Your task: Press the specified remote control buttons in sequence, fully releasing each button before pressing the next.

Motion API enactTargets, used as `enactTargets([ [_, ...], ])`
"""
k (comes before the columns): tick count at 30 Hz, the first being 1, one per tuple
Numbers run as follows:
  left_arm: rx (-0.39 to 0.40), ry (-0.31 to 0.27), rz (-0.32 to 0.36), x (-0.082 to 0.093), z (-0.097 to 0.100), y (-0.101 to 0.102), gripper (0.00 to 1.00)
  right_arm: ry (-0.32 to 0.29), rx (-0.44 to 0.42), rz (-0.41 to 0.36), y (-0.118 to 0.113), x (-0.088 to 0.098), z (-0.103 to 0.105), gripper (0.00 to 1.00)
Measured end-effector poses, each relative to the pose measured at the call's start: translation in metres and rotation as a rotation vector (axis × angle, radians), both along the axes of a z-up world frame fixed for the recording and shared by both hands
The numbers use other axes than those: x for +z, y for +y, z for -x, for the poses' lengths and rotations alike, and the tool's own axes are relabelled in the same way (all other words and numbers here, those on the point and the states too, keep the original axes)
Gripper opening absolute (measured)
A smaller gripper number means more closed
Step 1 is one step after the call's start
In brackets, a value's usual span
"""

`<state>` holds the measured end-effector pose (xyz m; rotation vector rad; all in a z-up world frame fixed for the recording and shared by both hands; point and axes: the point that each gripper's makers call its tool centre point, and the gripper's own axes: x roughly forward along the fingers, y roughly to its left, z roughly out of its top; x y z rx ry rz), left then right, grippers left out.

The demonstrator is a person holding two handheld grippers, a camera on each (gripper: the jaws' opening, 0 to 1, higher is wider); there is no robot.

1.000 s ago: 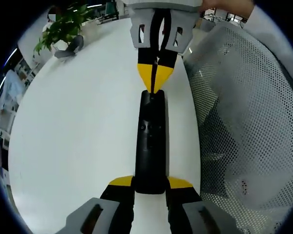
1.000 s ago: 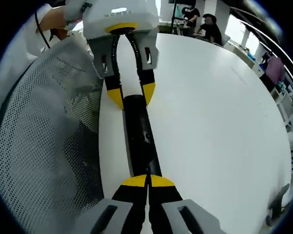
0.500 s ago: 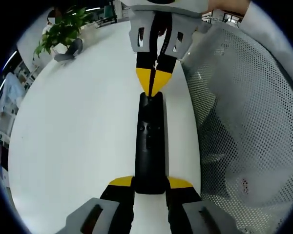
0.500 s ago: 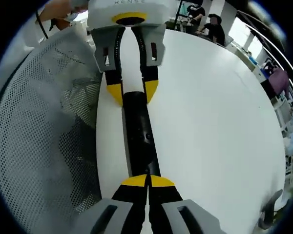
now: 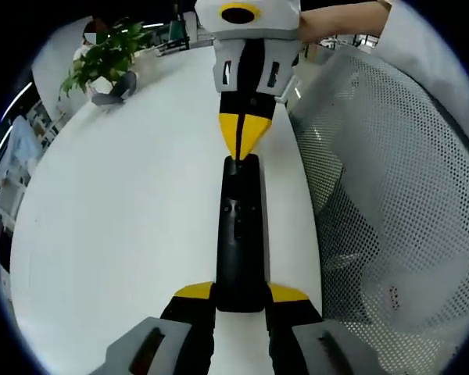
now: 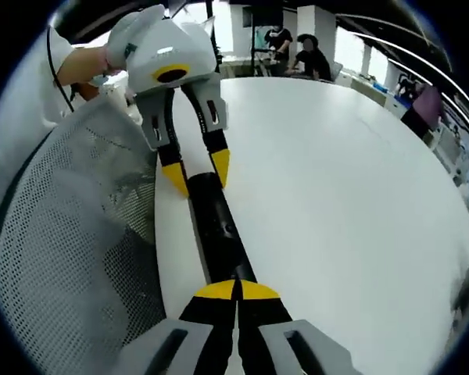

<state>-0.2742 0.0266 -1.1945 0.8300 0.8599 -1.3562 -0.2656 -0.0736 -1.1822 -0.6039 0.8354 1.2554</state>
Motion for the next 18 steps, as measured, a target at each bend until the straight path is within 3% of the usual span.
enactTargets([
  [10, -0.018, 0.002, 0.011, 0.0003, 0.0001, 0.0001, 0.24, -0.047, 0.132, 0.068, 0.0078, -0.0042, 0.0034, 0.0],
  [18, -0.02, 0.002, 0.008, 0.0003, -0.0001, -0.0001, 0.24, -0.075, 0.171, 0.126, 0.0093, -0.0059, 0.0036, 0.0],
])
